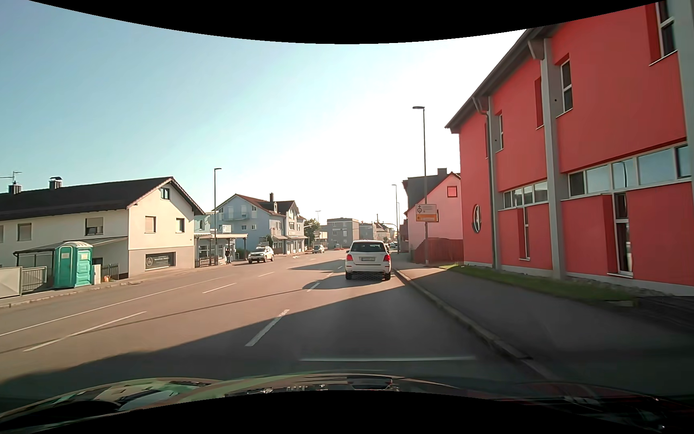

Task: Follow the waypoints while adhering to traffic rules and regulations

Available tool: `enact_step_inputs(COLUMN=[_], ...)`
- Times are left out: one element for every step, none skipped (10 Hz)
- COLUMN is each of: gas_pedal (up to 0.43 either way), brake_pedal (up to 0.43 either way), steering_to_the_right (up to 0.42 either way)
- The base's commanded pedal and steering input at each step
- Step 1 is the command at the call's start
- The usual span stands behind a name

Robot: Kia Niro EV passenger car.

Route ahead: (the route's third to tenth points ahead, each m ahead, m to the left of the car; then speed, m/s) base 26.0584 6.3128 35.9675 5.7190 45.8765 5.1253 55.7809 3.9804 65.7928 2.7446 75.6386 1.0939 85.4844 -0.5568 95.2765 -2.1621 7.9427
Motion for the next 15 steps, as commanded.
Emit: enact_step_inputs(gas_pedal=[0.13,0.13,0.13,0.13,0.098,0.067,0.067,0.047,0.047,0.039,0.039,0.039,0.008,0.0,0.0], brake_pedal=[0.0,0.0,0.0,0.0,0.0,0.0,0.0,0.0,0.0,0.0,0.0,0.0,0.0,0.0,0.0], steering_to_the_right=[0.005,0.005,0.005,0.006,0.006,0.009,0.01,0.011,0.011,0.01,0.01,0.01,0.009,0.009,0.009])
